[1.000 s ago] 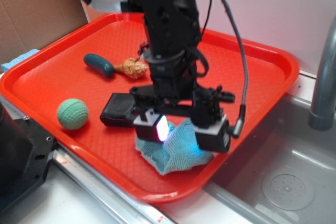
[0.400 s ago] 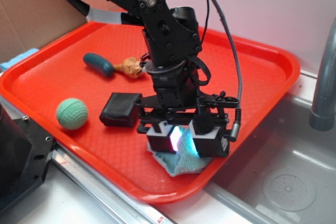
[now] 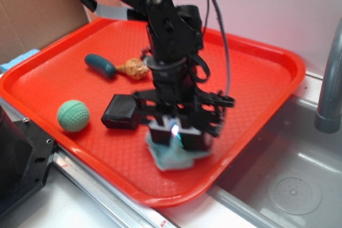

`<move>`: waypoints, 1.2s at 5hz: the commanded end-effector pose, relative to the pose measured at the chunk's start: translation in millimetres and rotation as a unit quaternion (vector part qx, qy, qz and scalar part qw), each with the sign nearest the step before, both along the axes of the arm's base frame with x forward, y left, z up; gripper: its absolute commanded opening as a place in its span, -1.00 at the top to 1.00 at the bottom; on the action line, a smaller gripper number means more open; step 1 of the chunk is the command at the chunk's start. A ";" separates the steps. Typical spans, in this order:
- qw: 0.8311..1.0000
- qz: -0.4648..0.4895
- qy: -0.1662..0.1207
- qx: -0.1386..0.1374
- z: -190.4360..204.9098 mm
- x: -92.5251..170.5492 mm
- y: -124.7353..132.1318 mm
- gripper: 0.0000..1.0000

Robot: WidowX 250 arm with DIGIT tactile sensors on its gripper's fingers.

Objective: Grab the blue cloth.

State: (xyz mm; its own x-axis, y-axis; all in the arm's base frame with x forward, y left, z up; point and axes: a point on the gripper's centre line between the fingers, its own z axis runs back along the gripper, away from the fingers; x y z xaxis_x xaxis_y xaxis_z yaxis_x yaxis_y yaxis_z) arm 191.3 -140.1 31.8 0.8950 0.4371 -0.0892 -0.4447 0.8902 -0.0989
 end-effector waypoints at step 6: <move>0.995 -0.050 -0.071 0.038 133.7 53.2 110.9 1.00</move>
